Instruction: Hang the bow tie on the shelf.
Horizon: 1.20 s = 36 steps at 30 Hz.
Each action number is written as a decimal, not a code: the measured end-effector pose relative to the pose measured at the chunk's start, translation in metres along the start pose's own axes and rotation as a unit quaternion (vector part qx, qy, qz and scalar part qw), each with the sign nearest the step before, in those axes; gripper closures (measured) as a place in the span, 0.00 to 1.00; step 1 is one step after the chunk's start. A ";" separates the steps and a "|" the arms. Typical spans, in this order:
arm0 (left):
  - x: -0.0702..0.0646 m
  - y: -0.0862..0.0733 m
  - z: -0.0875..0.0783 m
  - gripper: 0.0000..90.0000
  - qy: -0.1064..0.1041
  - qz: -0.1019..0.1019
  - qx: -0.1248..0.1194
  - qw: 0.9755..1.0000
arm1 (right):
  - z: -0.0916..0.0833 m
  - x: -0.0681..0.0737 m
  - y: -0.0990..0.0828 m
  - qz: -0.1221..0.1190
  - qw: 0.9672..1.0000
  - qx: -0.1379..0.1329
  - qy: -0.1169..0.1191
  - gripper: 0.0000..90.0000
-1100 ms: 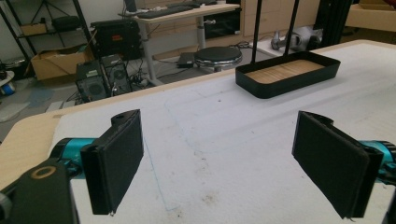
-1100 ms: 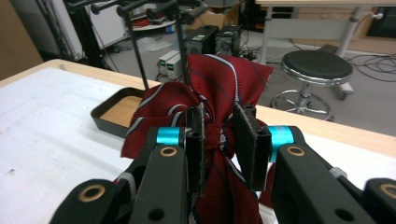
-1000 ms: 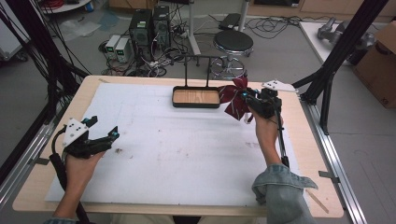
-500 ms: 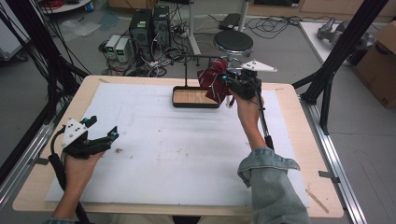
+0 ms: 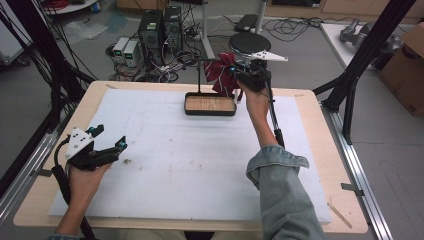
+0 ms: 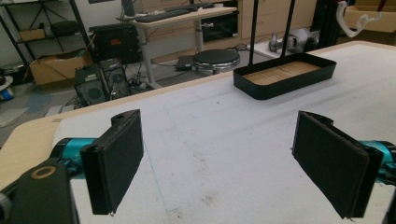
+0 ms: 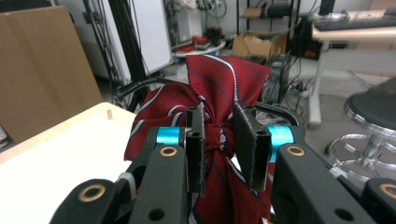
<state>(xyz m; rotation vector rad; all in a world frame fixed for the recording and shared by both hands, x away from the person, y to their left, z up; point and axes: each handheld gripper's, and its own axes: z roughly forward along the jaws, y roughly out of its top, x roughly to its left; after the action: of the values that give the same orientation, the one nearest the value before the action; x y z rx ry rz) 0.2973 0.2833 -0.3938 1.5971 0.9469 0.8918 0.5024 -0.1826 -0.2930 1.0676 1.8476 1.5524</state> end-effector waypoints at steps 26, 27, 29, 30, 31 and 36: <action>-0.005 -0.003 0.003 0.19 -0.007 0.004 0.007 1.000 | 0.000 -0.050 0.002 0.023 0.998 0.031 -0.043 0.83; -0.005 -0.003 0.003 0.19 -0.007 0.007 0.009 1.000 | -0.001 -0.052 0.001 0.022 0.998 0.036 -0.043 0.83; -0.006 -0.003 0.003 0.19 -0.008 0.006 0.008 1.000 | -0.003 -0.055 -0.001 0.017 0.998 0.043 -0.043 0.83; -0.006 -0.003 0.003 0.19 -0.009 0.007 0.009 1.000 | -0.003 -0.056 -0.003 0.015 0.998 0.050 -0.047 0.83; -0.006 -0.003 0.004 0.19 -0.009 0.007 0.009 1.000 | -0.003 -0.057 -0.005 0.013 0.997 0.058 -0.049 0.83; -0.006 -0.003 0.004 0.19 -0.010 0.006 0.008 1.000 | -0.001 -0.063 -0.016 0.007 0.994 0.090 -0.054 0.83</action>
<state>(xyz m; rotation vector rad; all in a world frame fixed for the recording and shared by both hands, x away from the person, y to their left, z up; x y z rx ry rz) 0.2977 0.2769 -0.3983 1.6244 0.9334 0.8774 0.5340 -0.2350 -0.3150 1.2230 1.9373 1.3261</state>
